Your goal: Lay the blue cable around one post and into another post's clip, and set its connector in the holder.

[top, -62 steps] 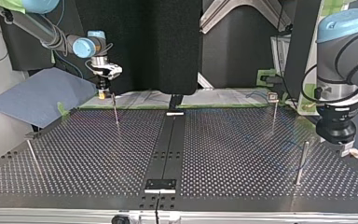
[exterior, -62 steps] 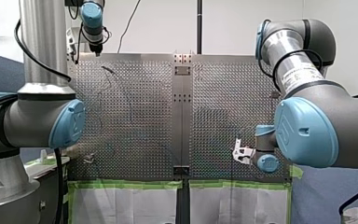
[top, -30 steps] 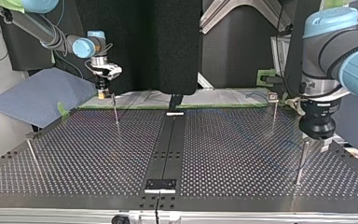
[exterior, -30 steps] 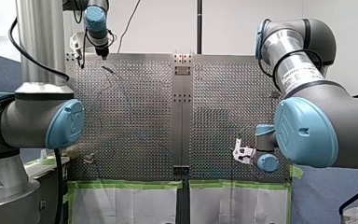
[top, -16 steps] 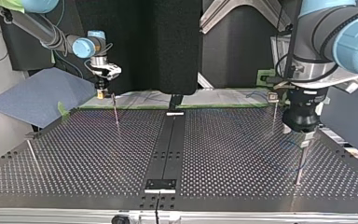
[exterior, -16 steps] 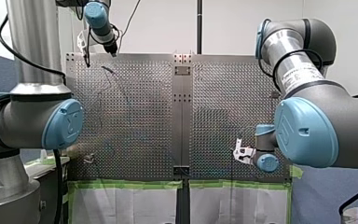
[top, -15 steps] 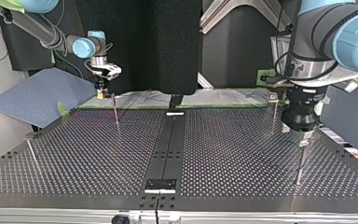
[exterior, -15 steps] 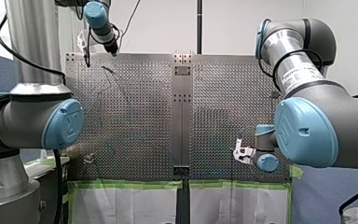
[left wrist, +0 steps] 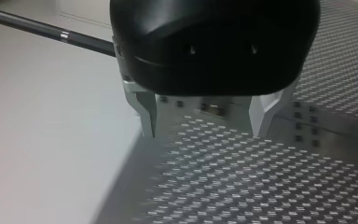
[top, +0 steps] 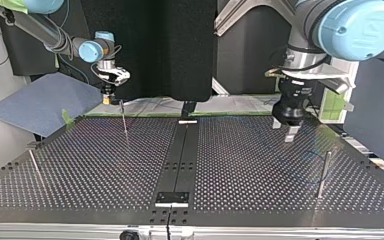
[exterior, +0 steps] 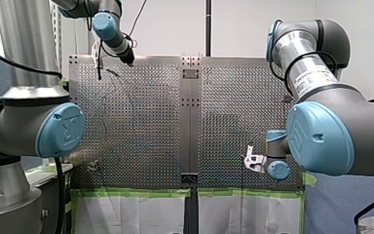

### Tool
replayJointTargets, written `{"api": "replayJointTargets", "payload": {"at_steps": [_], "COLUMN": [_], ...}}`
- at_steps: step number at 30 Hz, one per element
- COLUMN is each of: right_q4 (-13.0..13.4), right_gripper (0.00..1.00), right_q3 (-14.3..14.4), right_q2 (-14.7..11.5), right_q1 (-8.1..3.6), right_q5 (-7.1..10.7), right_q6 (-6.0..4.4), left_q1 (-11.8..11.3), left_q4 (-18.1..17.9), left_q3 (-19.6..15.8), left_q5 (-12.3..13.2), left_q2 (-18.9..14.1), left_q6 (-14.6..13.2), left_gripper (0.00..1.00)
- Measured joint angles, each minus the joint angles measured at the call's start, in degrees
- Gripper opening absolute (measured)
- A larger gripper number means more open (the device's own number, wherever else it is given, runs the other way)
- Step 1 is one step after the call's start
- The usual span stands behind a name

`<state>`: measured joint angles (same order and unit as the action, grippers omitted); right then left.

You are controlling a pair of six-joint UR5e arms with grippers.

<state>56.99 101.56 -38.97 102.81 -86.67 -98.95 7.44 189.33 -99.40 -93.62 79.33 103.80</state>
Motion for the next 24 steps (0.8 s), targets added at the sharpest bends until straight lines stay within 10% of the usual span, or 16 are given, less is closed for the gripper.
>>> {"api": "replayJointTargets", "payload": {"at_steps": [24], "right_q4": [-1.59], "right_gripper": [0.25], "right_q3": [2.10], "right_q2": [0.03], "right_q1": [0.08], "right_q5": [-2.02], "right_q6": [2.36], "left_q1": [11.18], "left_q4": [-11.19], "left_q3": [-11.18], "left_q5": [-11.09], "left_q2": [11.13], "left_q6": [1.32], "left_gripper": [1.00]}}
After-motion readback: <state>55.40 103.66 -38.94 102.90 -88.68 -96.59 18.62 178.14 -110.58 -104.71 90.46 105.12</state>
